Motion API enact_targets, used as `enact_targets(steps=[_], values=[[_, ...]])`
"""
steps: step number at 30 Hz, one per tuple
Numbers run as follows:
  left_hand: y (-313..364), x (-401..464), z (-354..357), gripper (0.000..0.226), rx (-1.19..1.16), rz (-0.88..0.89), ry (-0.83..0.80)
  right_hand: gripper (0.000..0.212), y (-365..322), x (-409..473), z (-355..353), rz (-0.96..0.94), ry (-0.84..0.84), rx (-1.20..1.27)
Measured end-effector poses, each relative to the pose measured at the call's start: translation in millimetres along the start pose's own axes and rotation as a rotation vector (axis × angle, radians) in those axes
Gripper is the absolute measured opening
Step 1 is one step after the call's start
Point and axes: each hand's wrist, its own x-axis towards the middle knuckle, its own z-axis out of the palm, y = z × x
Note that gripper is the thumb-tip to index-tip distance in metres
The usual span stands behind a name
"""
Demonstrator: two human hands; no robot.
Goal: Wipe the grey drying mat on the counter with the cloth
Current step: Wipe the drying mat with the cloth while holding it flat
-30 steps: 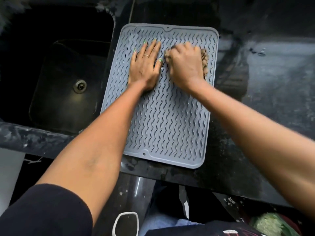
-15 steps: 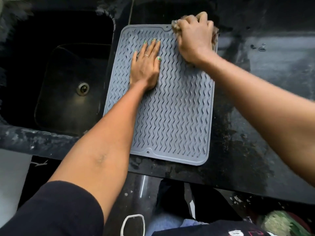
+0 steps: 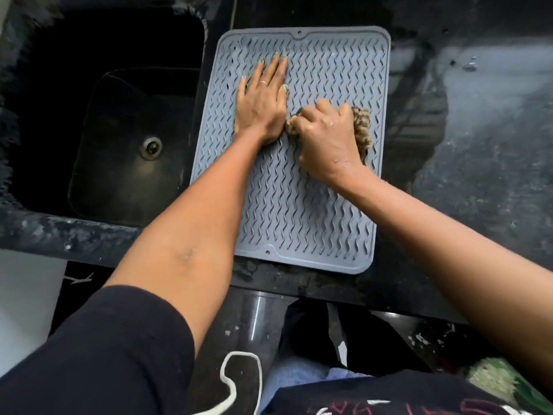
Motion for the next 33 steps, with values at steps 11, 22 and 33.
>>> enact_targets(steps=[11,22,33], values=[[-1.2,2.8,3.7,0.052,-0.058,-0.008,0.020,0.035,38.1,88.2,-3.5,0.423,0.109,0.212],[-1.4,3.2,2.7,0.053,-0.018,0.014,0.005,0.026,-13.1,0.4,14.1,0.276,0.113,0.155],[-6.6,-29.0,-0.4,0.055,-0.002,0.060,-0.072,0.022,-30.4,-35.9,-26.4,0.425,0.121,0.541]])
